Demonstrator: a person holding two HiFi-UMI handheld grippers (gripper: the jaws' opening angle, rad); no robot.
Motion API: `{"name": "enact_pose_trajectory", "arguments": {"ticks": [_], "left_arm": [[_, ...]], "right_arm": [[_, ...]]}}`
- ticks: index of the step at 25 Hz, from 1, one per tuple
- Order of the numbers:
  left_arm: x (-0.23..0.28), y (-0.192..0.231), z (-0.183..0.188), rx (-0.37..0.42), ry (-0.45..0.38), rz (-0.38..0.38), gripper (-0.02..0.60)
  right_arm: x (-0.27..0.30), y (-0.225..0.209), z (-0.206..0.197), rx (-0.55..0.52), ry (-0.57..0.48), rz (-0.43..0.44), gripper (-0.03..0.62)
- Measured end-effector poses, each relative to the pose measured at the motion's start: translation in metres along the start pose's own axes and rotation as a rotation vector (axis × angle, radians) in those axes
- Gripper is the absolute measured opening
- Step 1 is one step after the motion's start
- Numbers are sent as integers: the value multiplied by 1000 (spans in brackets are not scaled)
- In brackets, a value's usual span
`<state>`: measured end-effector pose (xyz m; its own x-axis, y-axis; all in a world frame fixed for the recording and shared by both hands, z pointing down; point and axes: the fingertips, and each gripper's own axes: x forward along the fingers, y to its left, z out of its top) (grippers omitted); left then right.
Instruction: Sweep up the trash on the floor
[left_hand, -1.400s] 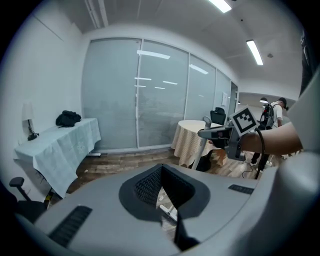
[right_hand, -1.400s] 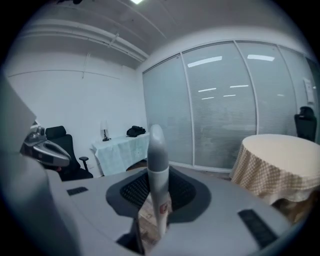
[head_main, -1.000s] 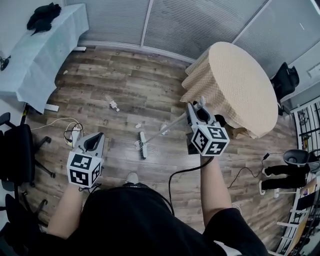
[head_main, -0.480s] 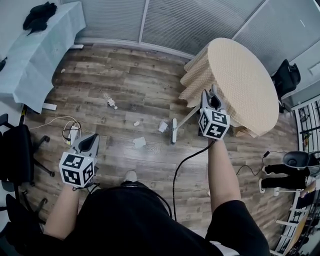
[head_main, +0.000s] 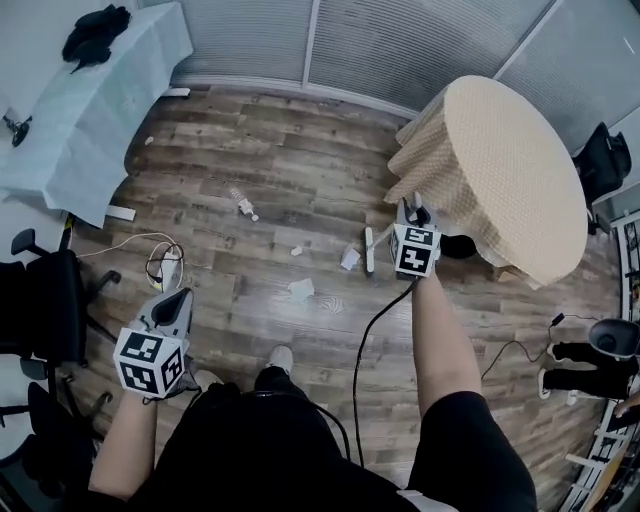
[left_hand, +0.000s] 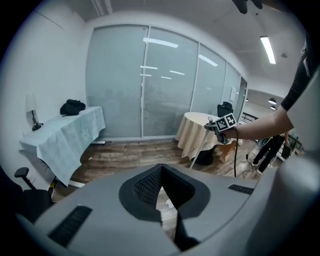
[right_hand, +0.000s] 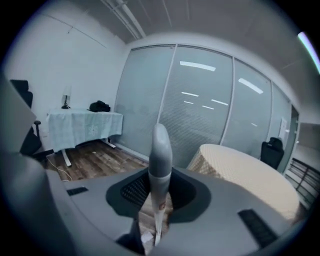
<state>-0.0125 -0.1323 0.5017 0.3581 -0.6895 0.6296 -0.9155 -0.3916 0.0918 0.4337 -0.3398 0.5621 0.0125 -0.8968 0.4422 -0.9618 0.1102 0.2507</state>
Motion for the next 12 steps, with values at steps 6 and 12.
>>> {"name": "enact_pose_trajectory", "arguments": {"ticks": [6, 12], "left_arm": [[0, -2, 4, 21, -10, 13, -5], [0, -6, 13, 25, -37, 4, -5]], "right_arm": [[1, 43, -2, 87, -12, 154, 103], [-16, 89, -7, 83, 5, 269, 110]]}}
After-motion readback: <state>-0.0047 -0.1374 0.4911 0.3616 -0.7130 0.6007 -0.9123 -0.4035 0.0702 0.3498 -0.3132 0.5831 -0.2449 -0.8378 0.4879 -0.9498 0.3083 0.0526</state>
